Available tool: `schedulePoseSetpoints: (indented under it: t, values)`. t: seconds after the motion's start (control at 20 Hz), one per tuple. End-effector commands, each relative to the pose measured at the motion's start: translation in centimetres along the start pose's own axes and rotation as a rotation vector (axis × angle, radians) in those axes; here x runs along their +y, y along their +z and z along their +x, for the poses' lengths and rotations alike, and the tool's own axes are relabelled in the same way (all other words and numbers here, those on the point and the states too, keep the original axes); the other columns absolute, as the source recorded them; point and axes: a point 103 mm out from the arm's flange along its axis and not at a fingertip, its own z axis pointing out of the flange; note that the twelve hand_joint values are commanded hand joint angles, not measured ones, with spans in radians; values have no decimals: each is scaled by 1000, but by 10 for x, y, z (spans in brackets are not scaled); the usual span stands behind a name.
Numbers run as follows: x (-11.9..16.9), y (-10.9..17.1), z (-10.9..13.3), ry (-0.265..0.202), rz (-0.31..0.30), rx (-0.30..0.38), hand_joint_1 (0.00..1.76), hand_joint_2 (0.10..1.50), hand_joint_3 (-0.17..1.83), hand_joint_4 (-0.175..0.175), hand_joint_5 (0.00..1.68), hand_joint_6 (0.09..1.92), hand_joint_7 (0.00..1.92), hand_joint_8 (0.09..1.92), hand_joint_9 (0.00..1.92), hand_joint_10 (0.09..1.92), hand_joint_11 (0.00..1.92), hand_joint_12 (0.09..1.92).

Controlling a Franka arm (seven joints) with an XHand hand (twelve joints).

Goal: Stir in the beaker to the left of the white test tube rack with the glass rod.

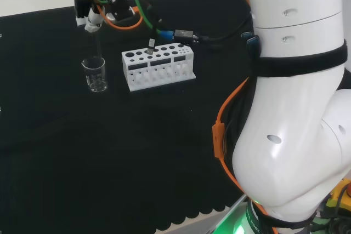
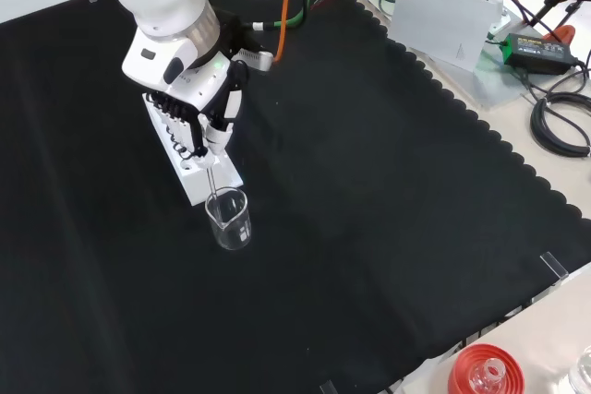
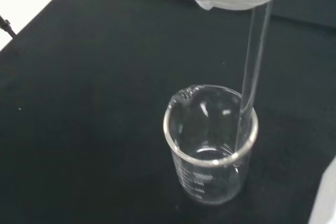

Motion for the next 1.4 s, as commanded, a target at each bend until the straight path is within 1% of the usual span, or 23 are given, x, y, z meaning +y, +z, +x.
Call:
schedulePoseSetpoints:
  t: [0.05, 0.15, 0.3, 0.45, 0.85, 1.1, 1.15, 1.25, 1.4]
  values:
    - [-13, 0, -12, 18, -5, -1, 1430, 930, 109, -175, 1167, 295, 1259, 632, 1393, 651, 1540, 590]
    - [-17, 0, -9, 19, -12, -5, 1430, 930, 108, -175, 1167, 295, 1259, 632, 1393, 651, 1540, 590]
    - [-29, 0, 4, 18, -11, -13, 1430, 931, 108, -175, 1168, 295, 1259, 631, 1394, 651, 1541, 589]
    - [-32, 0, 13, 14, -9, -14, 1430, 931, 108, -175, 1168, 294, 1259, 631, 1394, 652, 1541, 589]
    - [-41, -9, 25, 6, -25, -26, 1430, 931, 108, -175, 1168, 293, 1260, 631, 1394, 651, 1542, 588]
    - [-45, -10, 33, -1, -23, -31, 1430, 931, 107, -175, 1168, 293, 1259, 630, 1394, 651, 1543, 587]
    - [-46, -10, 36, -3, -24, -37, 1430, 931, 107, -175, 1168, 293, 1260, 630, 1394, 651, 1543, 587]
    - [-50, -10, 51, -8, -25, -47, 1430, 931, 107, -175, 1168, 292, 1259, 631, 1394, 652, 1543, 586]
    - [-52, -8, 67, -17, -22, -48, 1430, 932, 106, -175, 1168, 292, 1259, 631, 1394, 652, 1544, 586]
